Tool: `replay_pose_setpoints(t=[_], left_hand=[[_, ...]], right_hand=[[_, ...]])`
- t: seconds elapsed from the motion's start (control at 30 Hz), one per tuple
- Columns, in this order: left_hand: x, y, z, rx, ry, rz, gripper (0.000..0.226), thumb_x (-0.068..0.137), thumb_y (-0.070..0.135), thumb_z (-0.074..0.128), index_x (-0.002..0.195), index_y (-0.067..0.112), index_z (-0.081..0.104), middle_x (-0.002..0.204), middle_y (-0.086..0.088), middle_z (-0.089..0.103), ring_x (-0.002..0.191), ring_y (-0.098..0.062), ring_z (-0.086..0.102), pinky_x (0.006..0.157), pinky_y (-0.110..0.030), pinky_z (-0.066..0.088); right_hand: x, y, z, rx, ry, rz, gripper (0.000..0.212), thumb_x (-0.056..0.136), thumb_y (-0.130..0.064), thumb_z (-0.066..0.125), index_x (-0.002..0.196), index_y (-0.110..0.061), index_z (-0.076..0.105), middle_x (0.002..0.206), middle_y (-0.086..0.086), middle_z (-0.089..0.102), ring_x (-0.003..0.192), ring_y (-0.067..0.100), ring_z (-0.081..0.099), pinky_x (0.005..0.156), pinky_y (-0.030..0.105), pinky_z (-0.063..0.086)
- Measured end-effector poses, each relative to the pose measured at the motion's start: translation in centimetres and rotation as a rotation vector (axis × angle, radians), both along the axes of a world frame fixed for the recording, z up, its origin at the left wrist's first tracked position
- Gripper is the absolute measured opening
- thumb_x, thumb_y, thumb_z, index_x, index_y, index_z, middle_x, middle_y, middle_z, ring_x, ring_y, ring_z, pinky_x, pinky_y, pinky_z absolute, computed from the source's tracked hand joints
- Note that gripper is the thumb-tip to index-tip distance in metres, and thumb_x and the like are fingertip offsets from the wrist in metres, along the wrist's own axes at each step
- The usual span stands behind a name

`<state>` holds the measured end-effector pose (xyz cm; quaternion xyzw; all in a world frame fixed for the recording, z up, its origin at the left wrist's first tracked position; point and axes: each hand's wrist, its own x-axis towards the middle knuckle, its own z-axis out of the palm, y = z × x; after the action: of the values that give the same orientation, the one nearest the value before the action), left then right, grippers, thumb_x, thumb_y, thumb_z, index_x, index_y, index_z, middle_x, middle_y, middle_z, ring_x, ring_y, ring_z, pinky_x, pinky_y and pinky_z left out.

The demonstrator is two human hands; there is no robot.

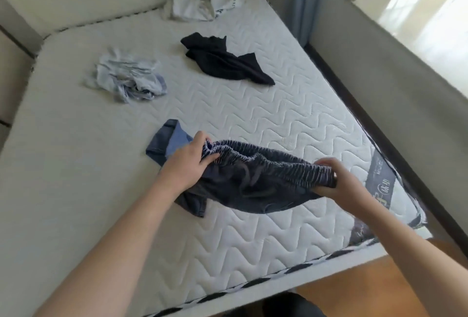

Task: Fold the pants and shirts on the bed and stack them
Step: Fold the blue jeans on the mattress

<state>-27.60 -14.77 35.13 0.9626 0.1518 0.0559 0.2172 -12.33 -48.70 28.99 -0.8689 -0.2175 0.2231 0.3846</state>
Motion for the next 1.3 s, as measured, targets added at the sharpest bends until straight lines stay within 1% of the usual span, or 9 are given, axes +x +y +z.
replay_pose_setpoints(t=[0.07,0.2,0.3,0.4,0.63,0.73,0.83,1.2,1.3], left_hand=[[-0.9,1.1,3.6,-0.017,-0.087,0.026,0.034,0.095,0.038,0.06,0.112,0.015,0.042,0.072,0.005,0.048,0.066,-0.024,0.048,0.06,-0.038,0.037],[-2.6,3.4,11.4,0.145,-0.226,0.042,0.031,0.095,0.041,0.058,0.109,0.019,0.04,0.058,0.005,0.041,0.049,-0.013,0.043,0.049,-0.034,0.028],[-3.7,4.5,17.0,0.248,-0.272,0.053,0.031,0.096,0.04,0.057,0.111,0.016,0.043,0.059,0.005,0.043,0.049,-0.011,0.043,0.049,-0.032,0.029],[-4.6,5.8,22.1,0.266,-0.333,0.09,0.031,0.096,0.042,0.056,0.111,0.016,0.047,0.066,0.009,0.048,0.06,-0.018,0.047,0.057,-0.033,0.034],[-7.3,9.1,32.3,0.298,-0.604,0.136,0.038,0.089,0.056,0.053,0.102,0.021,0.059,0.064,0.008,0.058,0.069,-0.028,0.061,0.061,-0.036,0.044],[-7.8,10.0,36.2,0.268,-0.699,0.186,0.032,0.085,0.059,0.058,0.1,0.031,0.059,0.07,0.005,0.066,0.07,-0.019,0.062,0.065,-0.032,0.05],[-8.1,10.3,40.1,0.247,-0.768,0.198,0.025,0.084,0.05,0.07,0.099,0.032,0.058,0.076,0.016,0.066,0.073,0.003,0.06,0.061,-0.007,0.04],[-8.3,9.8,52.4,0.201,-0.809,0.146,0.019,0.082,0.041,0.077,0.082,0.049,0.06,0.072,0.048,0.058,0.074,0.029,0.052,0.061,0.003,0.035],[-8.7,9.3,55.0,0.237,-0.812,0.163,0.013,0.085,0.048,0.07,0.078,0.048,0.06,0.068,0.038,0.062,0.072,0.027,0.053,0.058,-0.001,0.036]], right_hand=[[0.0,0.8,3.6,0.068,0.028,0.023,0.057,0.071,-0.015,0.086,0.106,-0.046,0.052,0.094,-0.015,0.066,0.079,-0.001,0.065,0.067,0.013,0.051],[0.2,2.6,10.9,0.251,0.129,0.185,0.065,0.061,-0.03,0.087,0.118,-0.043,0.059,0.108,-0.009,0.068,0.099,0.015,0.068,0.083,0.037,0.058],[0.7,4.4,15.9,0.313,0.043,0.196,0.067,0.065,-0.022,0.087,0.121,-0.043,0.058,0.111,-0.006,0.069,0.101,0.017,0.068,0.085,0.037,0.057],[1.3,6.3,21.2,0.397,-0.067,0.129,0.053,0.075,-0.004,0.082,0.113,-0.035,0.061,0.102,-0.001,0.071,0.093,0.016,0.069,0.078,0.03,0.057],[2.8,10.4,34.6,0.493,-0.325,0.13,0.018,0.083,-0.014,0.076,0.093,-0.028,0.068,0.087,-0.008,0.075,0.079,0.01,0.071,0.077,0.036,0.056],[3.4,11.5,39.6,0.623,-0.298,0.167,0.017,0.085,-0.011,0.073,0.095,-0.024,0.073,0.094,0.001,0.076,0.086,0.019,0.073,0.077,0.038,0.057],[3.9,12.2,44.0,0.792,-0.238,0.139,0.014,0.083,-0.013,0.073,0.096,-0.019,0.076,0.095,0.003,0.077,0.086,0.017,0.073,0.072,0.028,0.06],[5.2,14.5,56.1,0.974,-0.412,0.125,0.008,0.092,-0.018,0.067,0.096,-0.016,0.073,0.093,0.004,0.077,0.084,0.018,0.073,0.081,0.033,0.055],[5.1,14.4,57.9,1.038,-0.429,0.121,0.012,0.095,-0.017,0.062,0.095,-0.018,0.073,0.094,0.004,0.077,0.088,0.02,0.073,0.082,0.033,0.054]])
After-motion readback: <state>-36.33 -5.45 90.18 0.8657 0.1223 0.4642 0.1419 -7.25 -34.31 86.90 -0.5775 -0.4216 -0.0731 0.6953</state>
